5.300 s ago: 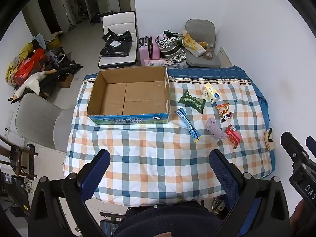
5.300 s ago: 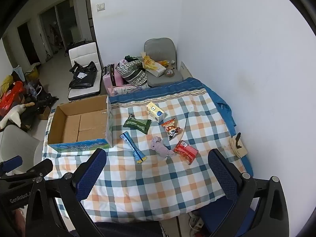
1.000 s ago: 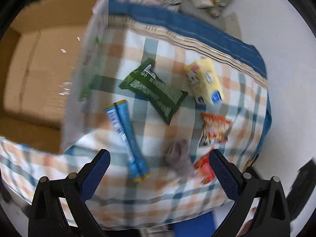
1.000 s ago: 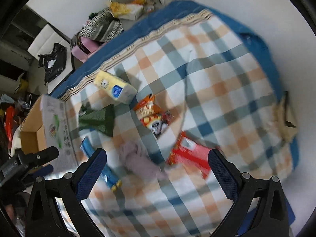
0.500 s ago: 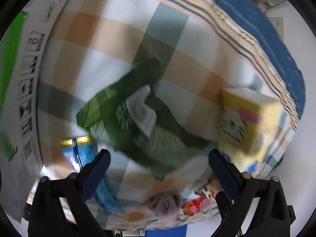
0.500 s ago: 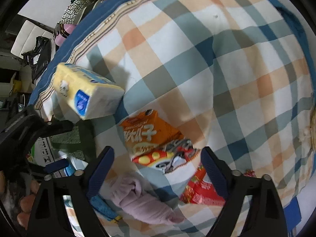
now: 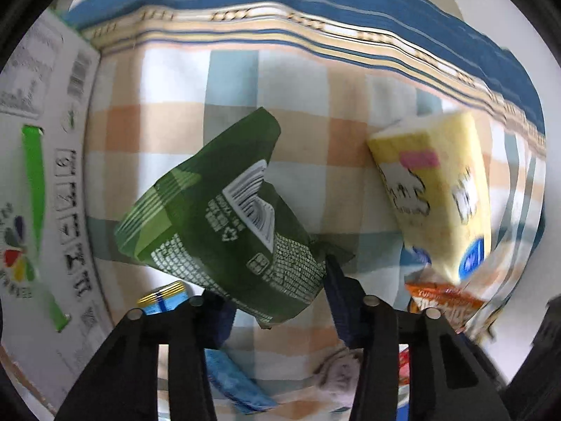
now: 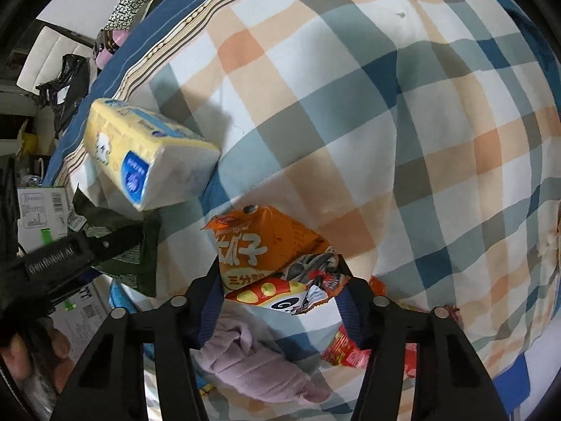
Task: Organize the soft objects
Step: 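Carry both bags over the cardboard box and open both tools to drop them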
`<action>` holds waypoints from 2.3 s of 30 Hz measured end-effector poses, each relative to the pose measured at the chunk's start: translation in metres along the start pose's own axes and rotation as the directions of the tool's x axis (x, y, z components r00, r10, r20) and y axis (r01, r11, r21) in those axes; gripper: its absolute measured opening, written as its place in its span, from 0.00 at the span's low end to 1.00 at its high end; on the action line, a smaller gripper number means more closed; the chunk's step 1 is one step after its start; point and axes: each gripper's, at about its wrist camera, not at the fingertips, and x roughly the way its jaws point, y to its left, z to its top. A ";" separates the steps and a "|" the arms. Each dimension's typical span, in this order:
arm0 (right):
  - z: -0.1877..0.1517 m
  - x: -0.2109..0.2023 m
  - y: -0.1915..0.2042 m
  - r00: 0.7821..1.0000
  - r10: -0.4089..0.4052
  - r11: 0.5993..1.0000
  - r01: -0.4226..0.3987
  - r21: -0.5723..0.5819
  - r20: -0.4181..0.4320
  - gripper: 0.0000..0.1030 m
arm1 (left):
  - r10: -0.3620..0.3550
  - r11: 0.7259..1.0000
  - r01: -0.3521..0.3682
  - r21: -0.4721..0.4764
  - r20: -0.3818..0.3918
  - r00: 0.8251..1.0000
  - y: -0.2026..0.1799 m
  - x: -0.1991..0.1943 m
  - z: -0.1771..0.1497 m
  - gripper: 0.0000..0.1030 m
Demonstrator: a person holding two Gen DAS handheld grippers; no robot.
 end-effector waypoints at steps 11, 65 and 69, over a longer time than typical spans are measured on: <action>-0.026 -0.029 0.023 0.999 0.041 0.997 -0.039 -0.063 0.017 0.54 | -0.003 0.994 -0.009 0.106 0.107 0.994 -0.013 -0.061 -0.058 0.33; -0.074 -0.006 0.399 0.999 -0.046 0.901 0.045 -0.431 0.009 0.54 | -0.069 0.994 0.070 0.078 -0.020 0.997 0.291 -0.113 0.078 0.32; -0.066 0.004 0.401 0.998 -0.058 0.906 0.053 -0.421 0.000 0.56 | -0.068 0.995 0.070 0.064 -0.037 0.997 0.289 -0.110 0.082 0.32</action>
